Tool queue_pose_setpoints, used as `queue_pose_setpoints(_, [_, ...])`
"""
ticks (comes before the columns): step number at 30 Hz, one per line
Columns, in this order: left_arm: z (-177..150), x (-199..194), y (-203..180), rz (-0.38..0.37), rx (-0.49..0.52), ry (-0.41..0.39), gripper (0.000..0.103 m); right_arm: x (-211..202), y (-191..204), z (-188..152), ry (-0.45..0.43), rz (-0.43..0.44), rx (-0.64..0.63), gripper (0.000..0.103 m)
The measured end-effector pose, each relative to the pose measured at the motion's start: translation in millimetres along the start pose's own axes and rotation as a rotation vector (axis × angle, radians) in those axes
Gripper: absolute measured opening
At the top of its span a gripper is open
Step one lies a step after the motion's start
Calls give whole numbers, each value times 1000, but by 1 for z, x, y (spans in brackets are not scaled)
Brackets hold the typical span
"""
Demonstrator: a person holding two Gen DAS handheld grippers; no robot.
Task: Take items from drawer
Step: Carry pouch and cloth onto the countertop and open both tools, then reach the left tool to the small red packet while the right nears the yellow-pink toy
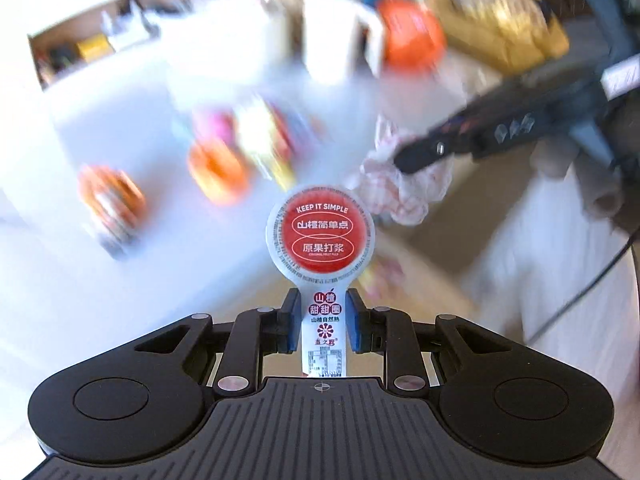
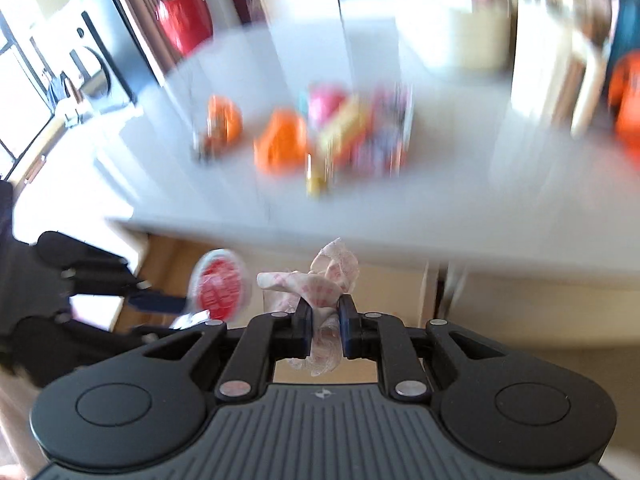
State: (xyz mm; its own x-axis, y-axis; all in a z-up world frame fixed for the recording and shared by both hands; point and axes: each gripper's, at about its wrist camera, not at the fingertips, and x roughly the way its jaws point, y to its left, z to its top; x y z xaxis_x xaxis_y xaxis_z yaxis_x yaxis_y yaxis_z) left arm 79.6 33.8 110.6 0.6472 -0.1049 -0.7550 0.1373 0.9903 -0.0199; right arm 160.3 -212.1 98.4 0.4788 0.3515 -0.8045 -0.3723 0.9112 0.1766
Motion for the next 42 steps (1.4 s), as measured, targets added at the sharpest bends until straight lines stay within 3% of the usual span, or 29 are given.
queue_pose_setpoints(1, [17, 10, -2, 31, -10, -34, 26, -5, 1, 14, -40, -17, -17, 14])
queue_pose_setpoints(3, [46, 31, 39, 94, -44, -83, 26, -7, 3, 42, -106, -44, -44, 14])
queue_pose_setpoints(4, [68, 9, 54, 116, -59, -93, 26, -4, 3, 58, -132, -62, -58, 14])
queue_pose_setpoints(7, [104, 12, 85, 181, -116, -93, 26, 20, 4, 101, -188, -129, -87, 14])
queue_pose_setpoints(9, [106, 23, 108, 192, -143, -72, 27, 47, 3, 124, -189, -142, -89, 14])
queue_pose_setpoints(10, [106, 34, 113, 194, -148, -64, 27, 62, 0, 132, -169, -144, -83, 14])
queue_pose_setpoints(11, [101, 69, 114, 201, -150, -55, 27, 76, -3, 136, -138, -142, -71, 14])
queue_pose_setpoints(13, [95, 75, 118, 216, -145, -40, 30, 98, -12, 139, -89, -127, -46, 18])
queue_pose_setpoints(15, [100, 104, 115, 219, -141, -24, 31, 104, -13, 137, -85, -145, -48, 44])
queue_pose_setpoints(17, [87, 108, 116, 217, -161, -31, 31, 99, -13, 135, -120, -168, -61, 63])
queue_pose_setpoints(22, [86, 70, 107, 233, -179, -48, 31, 65, -22, 128, -176, -135, -14, 65])
queue_pose_setpoints(28, [75, 39, 89, 244, -156, -32, 31, 29, -19, 93, -212, -120, -24, 79])
queue_pose_setpoints(32, [56, 5, 73, 274, -166, -69, 31, 8, -10, 57, -250, -92, -26, 87])
queue_pose_setpoints(35, [32, -21, 67, 276, -187, -69, 31, 1, -8, 33, -202, -49, -5, 88])
queue_pose_setpoints(38, [9, -23, 65, 254, -181, 27, 31, 7, -6, 10, -70, 45, -34, 88])
queue_pose_setpoints(42, [-26, 27, 62, 159, -174, 265, 31, 37, -4, -18, 52, 18, -73, 84])
